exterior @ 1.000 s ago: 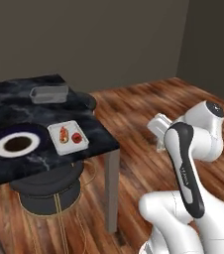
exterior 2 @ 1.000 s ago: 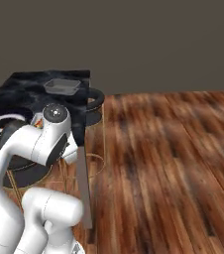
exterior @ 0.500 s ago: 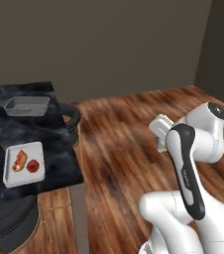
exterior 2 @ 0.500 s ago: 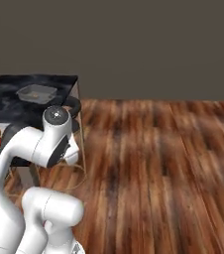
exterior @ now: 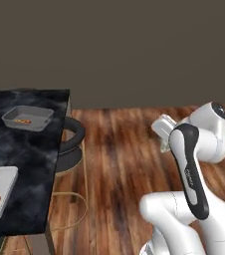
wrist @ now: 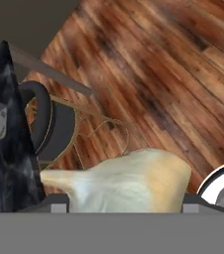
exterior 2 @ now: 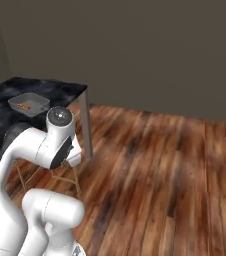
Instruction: Place one cooked food and one vegetable from the large plate to each tupperware container.
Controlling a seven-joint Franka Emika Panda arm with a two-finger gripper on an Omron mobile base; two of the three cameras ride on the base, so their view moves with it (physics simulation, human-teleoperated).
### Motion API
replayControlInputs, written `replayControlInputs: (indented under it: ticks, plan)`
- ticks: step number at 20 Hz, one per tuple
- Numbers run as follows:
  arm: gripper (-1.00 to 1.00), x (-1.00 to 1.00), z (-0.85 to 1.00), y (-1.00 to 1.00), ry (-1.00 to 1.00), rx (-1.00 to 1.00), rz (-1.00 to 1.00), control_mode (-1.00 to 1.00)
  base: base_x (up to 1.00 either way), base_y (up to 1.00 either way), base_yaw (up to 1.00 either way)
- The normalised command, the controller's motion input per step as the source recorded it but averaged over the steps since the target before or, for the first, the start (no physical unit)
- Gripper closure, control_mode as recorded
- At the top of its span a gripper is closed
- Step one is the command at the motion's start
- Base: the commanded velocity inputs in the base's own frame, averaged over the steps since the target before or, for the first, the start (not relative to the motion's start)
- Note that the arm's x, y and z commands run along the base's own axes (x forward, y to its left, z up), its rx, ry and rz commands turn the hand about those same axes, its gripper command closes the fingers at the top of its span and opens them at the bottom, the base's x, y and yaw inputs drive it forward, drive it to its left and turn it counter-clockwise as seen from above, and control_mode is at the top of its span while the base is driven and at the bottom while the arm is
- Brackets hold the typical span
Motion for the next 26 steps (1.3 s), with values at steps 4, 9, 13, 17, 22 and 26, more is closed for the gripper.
replayControlInputs:
  ticks: [4,9,13,17,22,26]
  plan:
    - [1.0,0.0,0.0,0.0,0.0,0.0,0.0,1.0,1.0,-0.26,0.48]
    - [1.0,0.0,0.0,0.0,0.0,0.0,0.0,1.0,1.0,-0.38,0.54]
    - [1.0,0.0,0.0,0.0,0.0,0.0,0.0,1.0,1.0,-0.91,0.48]
    - [1.0,0.0,0.0,0.0,0.0,0.0,0.0,1.0,1.0,-0.51,0.56]
    - [1.0,0.0,0.0,0.0,0.0,0.0,0.0,1.0,1.0,-0.23,0.69]
    - [1.0,0.0,0.0,0.0,0.0,0.0,0.0,1.0,1.0,-0.21,0.65]
